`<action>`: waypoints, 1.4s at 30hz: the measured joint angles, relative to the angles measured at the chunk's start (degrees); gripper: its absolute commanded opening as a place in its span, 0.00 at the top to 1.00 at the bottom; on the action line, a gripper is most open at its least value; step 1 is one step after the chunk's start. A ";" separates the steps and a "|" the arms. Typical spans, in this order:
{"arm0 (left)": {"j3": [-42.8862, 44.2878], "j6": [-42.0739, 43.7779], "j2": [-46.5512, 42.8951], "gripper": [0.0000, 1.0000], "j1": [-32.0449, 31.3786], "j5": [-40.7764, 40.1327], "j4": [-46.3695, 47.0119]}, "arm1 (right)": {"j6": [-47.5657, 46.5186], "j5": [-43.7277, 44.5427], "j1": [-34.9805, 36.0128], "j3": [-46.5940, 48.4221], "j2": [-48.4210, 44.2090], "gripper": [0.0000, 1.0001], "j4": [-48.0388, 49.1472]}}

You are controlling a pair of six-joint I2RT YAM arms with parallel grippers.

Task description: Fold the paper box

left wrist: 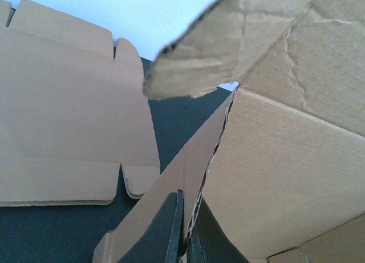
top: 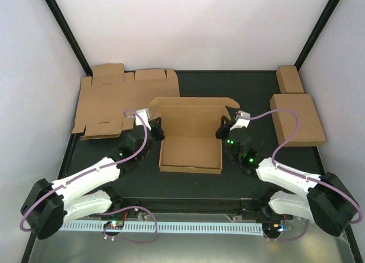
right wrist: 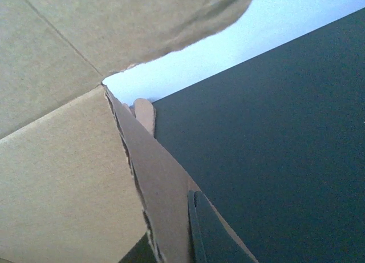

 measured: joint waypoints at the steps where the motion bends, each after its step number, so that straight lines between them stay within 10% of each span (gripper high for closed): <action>1: -0.20 -0.15 -0.22 0.99 -0.11 0.00 0.04 | 0.17 0.22 0.22 -0.39 -0.17 0.98 0.37; 42: -3.96 -10.34 -5.14 0.98 -1.16 3.69 -0.48 | 5.88 2.49 2.73 -5.11 -4.48 0.98 2.51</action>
